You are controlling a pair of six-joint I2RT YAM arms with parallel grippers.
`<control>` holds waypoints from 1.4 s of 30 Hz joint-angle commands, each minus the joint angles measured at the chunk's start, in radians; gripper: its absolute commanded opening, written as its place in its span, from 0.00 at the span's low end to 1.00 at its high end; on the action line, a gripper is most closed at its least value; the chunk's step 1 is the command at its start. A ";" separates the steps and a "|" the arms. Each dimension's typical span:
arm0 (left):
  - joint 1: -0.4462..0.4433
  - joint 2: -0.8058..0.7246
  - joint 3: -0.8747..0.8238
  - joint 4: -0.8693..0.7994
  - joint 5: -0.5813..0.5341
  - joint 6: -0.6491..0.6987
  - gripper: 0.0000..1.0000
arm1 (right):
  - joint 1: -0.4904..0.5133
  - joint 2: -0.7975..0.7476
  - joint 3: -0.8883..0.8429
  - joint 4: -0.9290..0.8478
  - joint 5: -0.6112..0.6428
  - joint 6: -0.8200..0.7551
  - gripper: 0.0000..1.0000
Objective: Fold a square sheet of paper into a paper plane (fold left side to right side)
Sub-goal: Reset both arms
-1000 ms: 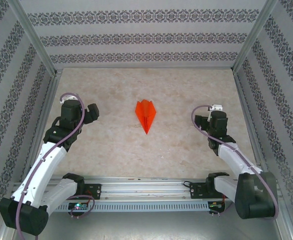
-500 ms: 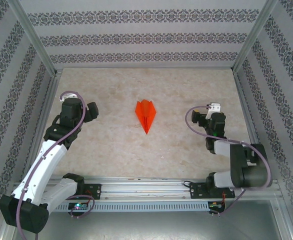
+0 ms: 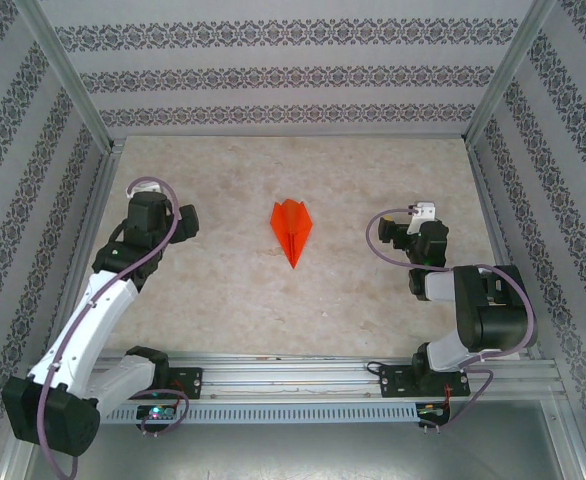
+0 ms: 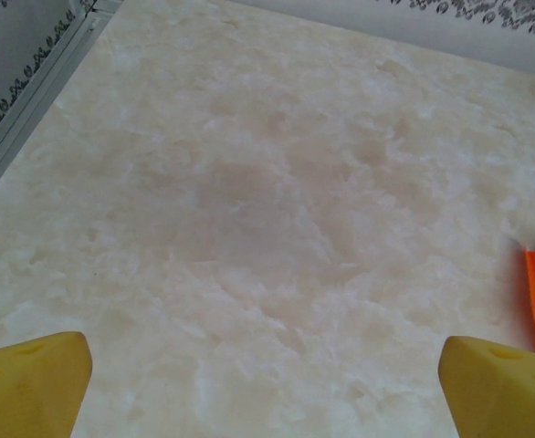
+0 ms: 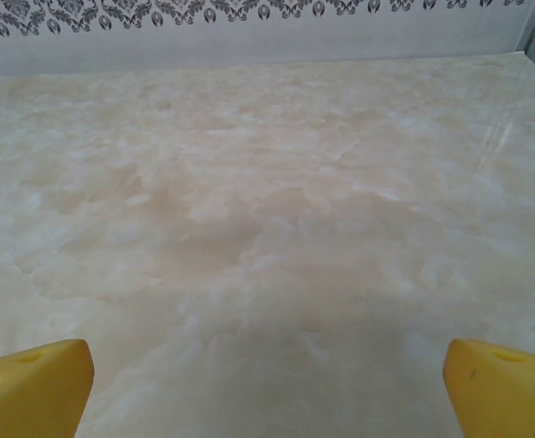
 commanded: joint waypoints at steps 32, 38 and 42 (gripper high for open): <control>0.074 0.199 -0.596 1.088 -0.010 0.335 1.00 | 0.015 -0.007 0.014 0.026 0.006 -0.026 0.98; 0.092 0.305 -0.610 1.279 0.082 0.406 1.00 | 0.015 -0.007 0.014 0.025 0.008 -0.026 0.98; 0.120 0.378 -0.595 1.368 0.141 0.383 1.00 | 0.015 -0.007 0.014 0.025 0.009 -0.025 0.98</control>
